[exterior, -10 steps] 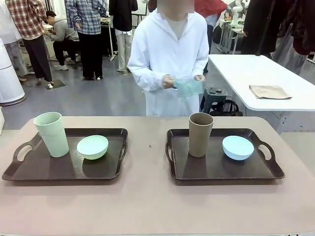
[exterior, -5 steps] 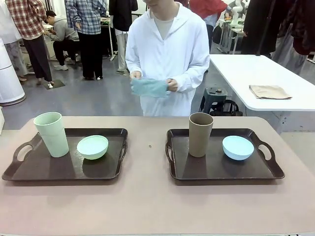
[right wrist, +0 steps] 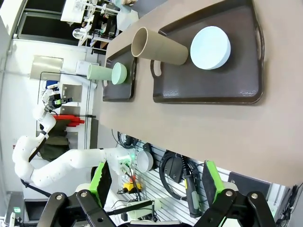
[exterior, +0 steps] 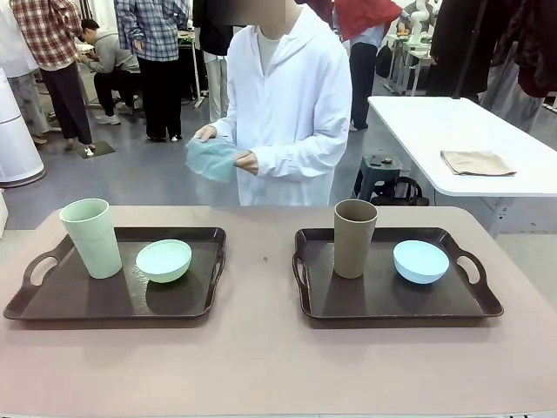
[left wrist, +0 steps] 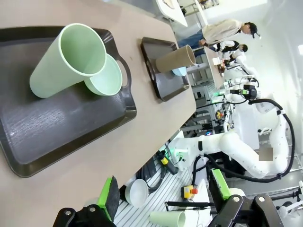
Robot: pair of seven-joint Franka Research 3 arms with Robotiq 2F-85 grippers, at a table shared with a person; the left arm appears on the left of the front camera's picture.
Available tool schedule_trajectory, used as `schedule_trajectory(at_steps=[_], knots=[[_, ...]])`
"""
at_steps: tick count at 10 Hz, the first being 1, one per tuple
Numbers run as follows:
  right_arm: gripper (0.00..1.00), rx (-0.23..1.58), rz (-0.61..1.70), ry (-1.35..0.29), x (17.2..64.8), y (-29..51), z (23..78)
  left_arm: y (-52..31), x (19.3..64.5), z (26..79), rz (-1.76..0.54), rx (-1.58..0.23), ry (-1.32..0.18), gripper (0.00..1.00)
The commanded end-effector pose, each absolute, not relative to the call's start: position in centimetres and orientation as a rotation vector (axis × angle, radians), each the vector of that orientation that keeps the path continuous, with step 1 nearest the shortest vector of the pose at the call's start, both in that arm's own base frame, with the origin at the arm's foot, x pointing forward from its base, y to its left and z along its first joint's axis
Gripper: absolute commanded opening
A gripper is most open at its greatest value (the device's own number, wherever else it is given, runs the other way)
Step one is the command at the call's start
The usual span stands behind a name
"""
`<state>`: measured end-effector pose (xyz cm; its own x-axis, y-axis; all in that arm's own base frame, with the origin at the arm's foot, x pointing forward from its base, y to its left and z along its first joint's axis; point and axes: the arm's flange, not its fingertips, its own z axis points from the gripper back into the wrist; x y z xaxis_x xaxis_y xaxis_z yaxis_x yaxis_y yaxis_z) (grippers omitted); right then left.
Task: Set up a tray with a mat and arrange the tableware.
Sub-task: Pick up the Picnic Bowl and Reusable plastic cup from the Handle tray in front of the human's position and hold them in the air.
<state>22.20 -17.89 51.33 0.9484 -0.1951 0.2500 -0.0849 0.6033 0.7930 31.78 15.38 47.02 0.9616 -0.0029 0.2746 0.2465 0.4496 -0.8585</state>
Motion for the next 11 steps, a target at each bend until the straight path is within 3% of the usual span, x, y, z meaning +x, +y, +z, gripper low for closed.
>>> schedule_trajectory(at_steps=[1, 11], knots=[[1.00, 0.945, -0.058, -0.341, 22.34, -17.92, 51.12, 15.52, 31.81, 47.08, -0.160, -1.114, -0.259, 1.00], [1.00, 0.945, -0.058, -0.341, 22.34, -17.92, 51.12, 15.52, 31.81, 47.08, -0.160, -1.114, -0.259, 1.00]])
